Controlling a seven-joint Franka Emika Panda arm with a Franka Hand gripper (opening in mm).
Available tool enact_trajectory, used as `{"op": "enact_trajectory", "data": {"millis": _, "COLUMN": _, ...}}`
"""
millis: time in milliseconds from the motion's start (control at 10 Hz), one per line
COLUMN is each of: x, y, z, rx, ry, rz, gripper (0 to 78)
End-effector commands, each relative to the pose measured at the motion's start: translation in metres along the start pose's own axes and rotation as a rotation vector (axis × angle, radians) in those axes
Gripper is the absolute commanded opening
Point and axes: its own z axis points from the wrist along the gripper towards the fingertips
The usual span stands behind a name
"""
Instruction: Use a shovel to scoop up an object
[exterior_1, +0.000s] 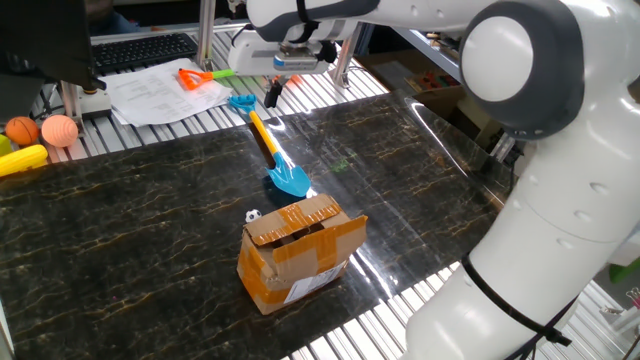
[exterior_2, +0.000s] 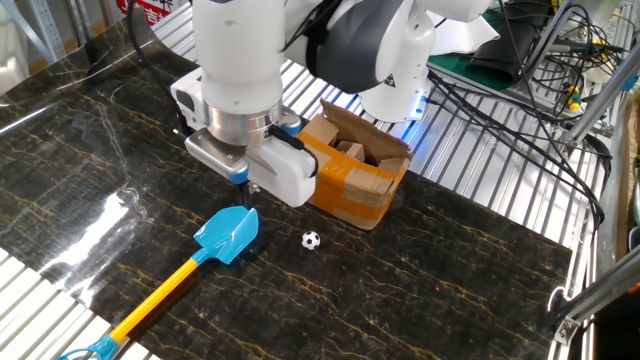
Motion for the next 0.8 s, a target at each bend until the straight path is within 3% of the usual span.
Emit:
{"op": "enact_trajectory", "data": {"millis": 100, "x": -0.0022, "y": -0.0009, "z": -0.0011, "rx": -0.002, "ry": -0.007, "rz": 0.004, "gripper": 0.0}}
{"op": "enact_trajectory", "data": {"millis": 500, "x": -0.0021, "y": -0.0009, "z": -0.0015, "rx": -0.004, "ry": -0.021, "rz": -0.011, "gripper": 0.0}}
{"op": "enact_trajectory", "data": {"millis": 800, "x": -0.0021, "y": -0.0009, "z": -0.0015, "rx": 0.003, "ry": -0.004, "rz": 0.04, "gripper": 0.0}}
